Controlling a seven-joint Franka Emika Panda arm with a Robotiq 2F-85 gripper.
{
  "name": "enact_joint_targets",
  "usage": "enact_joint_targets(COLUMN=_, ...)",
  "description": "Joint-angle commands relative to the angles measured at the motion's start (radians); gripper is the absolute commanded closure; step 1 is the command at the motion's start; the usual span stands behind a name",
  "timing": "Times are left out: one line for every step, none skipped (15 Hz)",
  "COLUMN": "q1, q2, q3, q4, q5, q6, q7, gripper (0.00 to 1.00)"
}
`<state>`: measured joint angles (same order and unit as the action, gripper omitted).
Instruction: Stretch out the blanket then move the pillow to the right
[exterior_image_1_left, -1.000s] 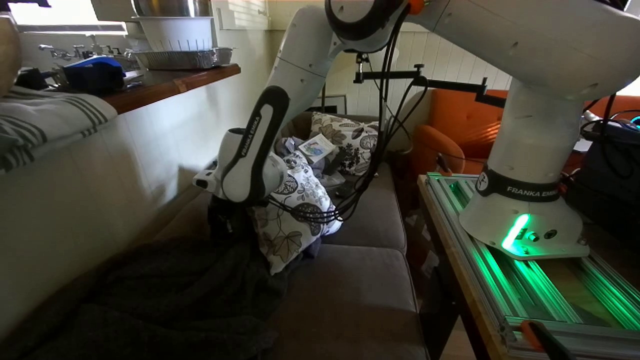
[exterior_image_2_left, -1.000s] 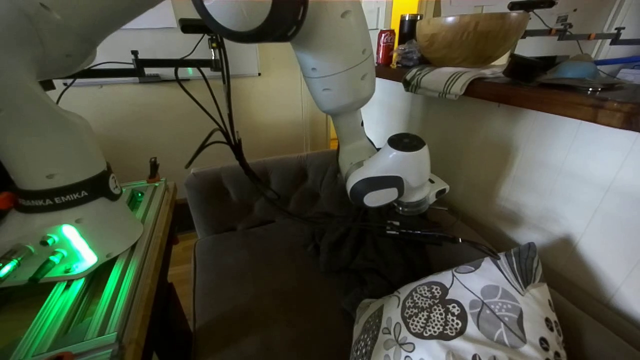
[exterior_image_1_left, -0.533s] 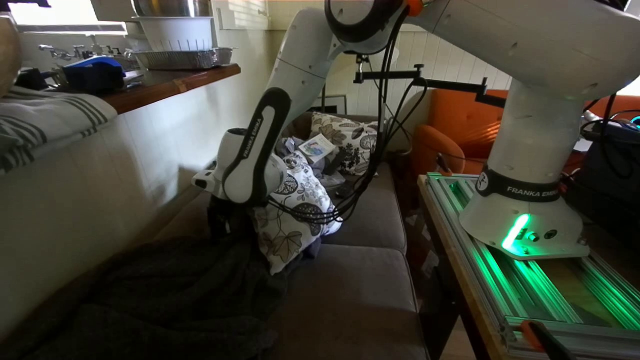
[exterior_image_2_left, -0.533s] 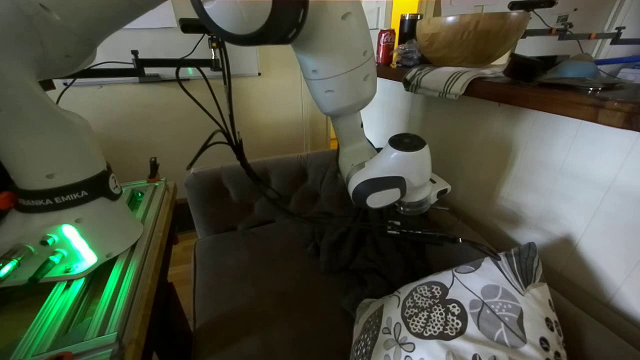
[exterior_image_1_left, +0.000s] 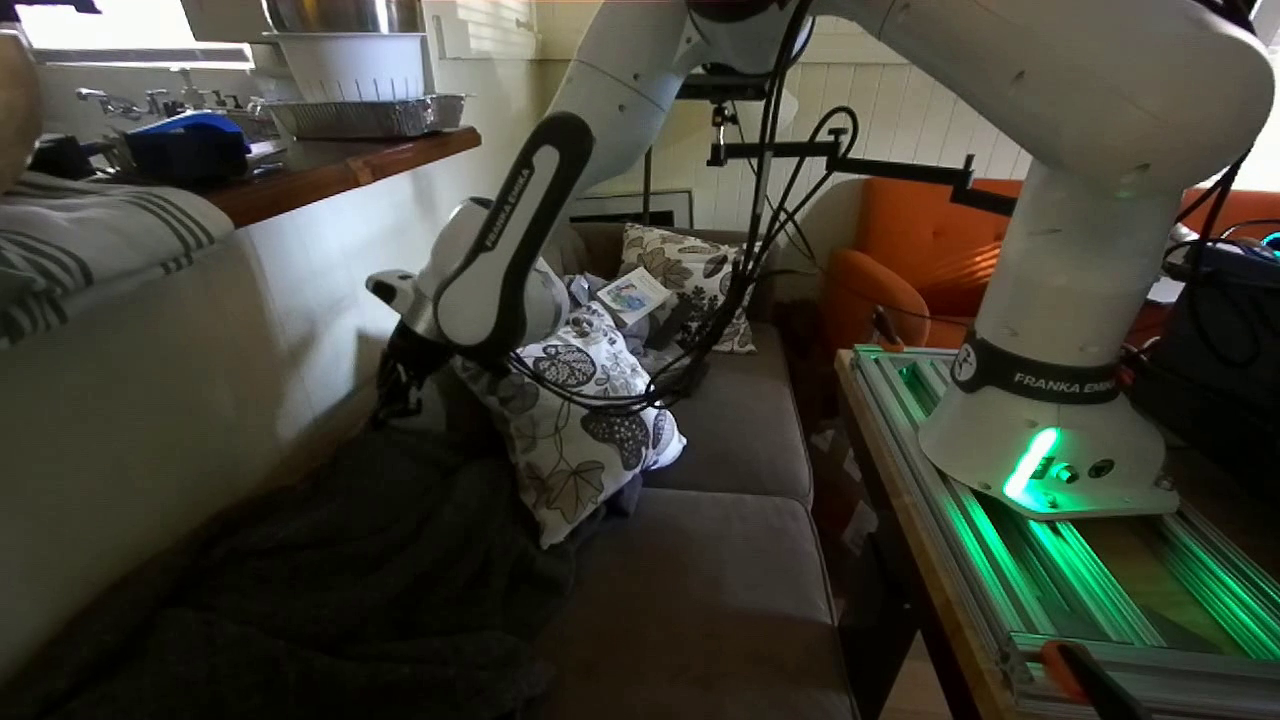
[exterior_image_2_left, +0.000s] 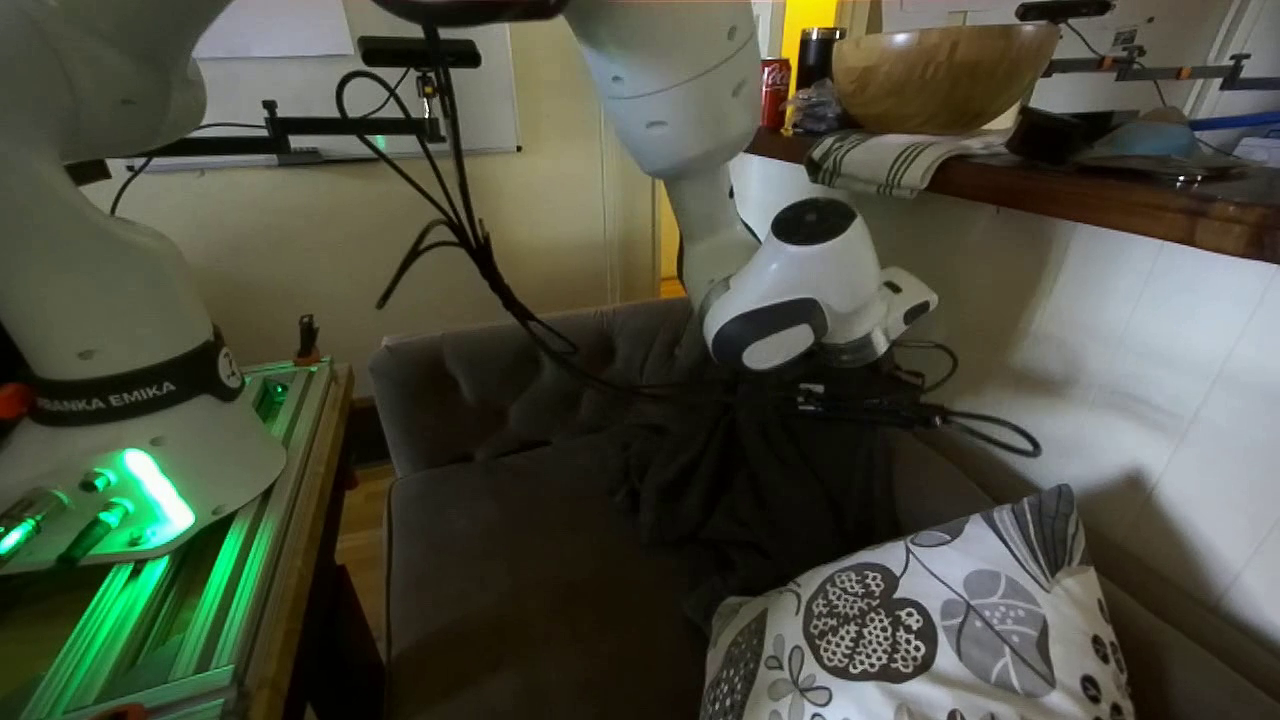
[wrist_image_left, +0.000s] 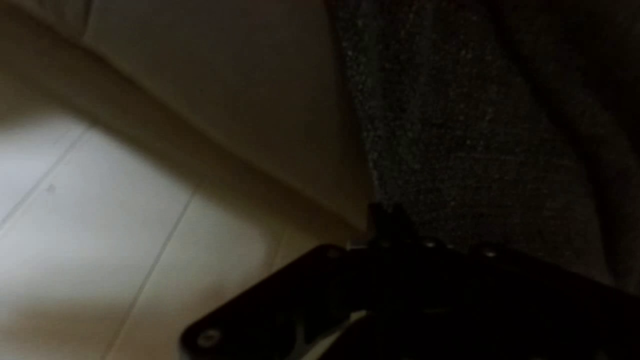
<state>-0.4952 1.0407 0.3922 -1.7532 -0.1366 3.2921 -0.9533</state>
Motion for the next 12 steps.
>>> enact_joint_targets(q1=-0.082, q2=-0.156, q3=0.080, q4=-0.160, q5=-0.135, q6=0.174, q7=0.111, gripper=0.99)
enact_joint_targets(q1=-0.088, q2=-0.192, q3=0.082, q4=-0.184, q5=-0.174, q6=0.217, q7=0.155, gripper=0.99)
enact_joint_targets(q1=-0.087, q2=-0.228, q3=0.074, q4=-0.202, q5=-0.214, q6=0.267, q7=0.206, gripper=0.99)
enact_joint_targets(q1=-0.114, q2=-0.256, q3=0.117, q4=-0.229, q5=-0.146, q6=0.303, q7=0.134, gripper=0.99)
enact_joint_targets(q1=-0.118, q2=-0.283, q3=0.124, q4=-0.243, q5=-0.150, q6=0.352, q7=0.157, gripper=0.99)
enact_joint_targets(q1=-0.133, q2=-0.308, q3=0.147, q4=-0.260, q5=-0.151, q6=0.389, q7=0.165, gripper=0.99)
enact_joint_targets(q1=-0.143, q2=-0.331, q3=0.169, q4=-0.269, q5=-0.148, q6=0.424, q7=0.175, gripper=0.99)
enact_joint_targets(q1=-0.149, q2=-0.348, q3=0.191, q4=-0.267, q5=-0.149, q6=0.421, q7=0.185, gripper=0.99)
enact_joint_targets(q1=-0.129, q2=-0.269, q3=0.142, q4=-0.223, q5=-0.148, q6=0.384, q7=0.146, gripper=0.98)
enact_joint_targets(q1=-0.136, q2=-0.292, q3=0.161, q4=-0.233, q5=-0.147, q6=0.391, q7=0.153, gripper=0.98)
enact_joint_targets(q1=-0.138, q2=-0.309, q3=0.171, q4=-0.239, q5=-0.147, q6=0.391, q7=0.160, gripper=0.98)
enact_joint_targets(q1=-0.138, q2=-0.319, q3=0.175, q4=-0.244, q5=-0.147, q6=0.391, q7=0.164, gripper=0.98)
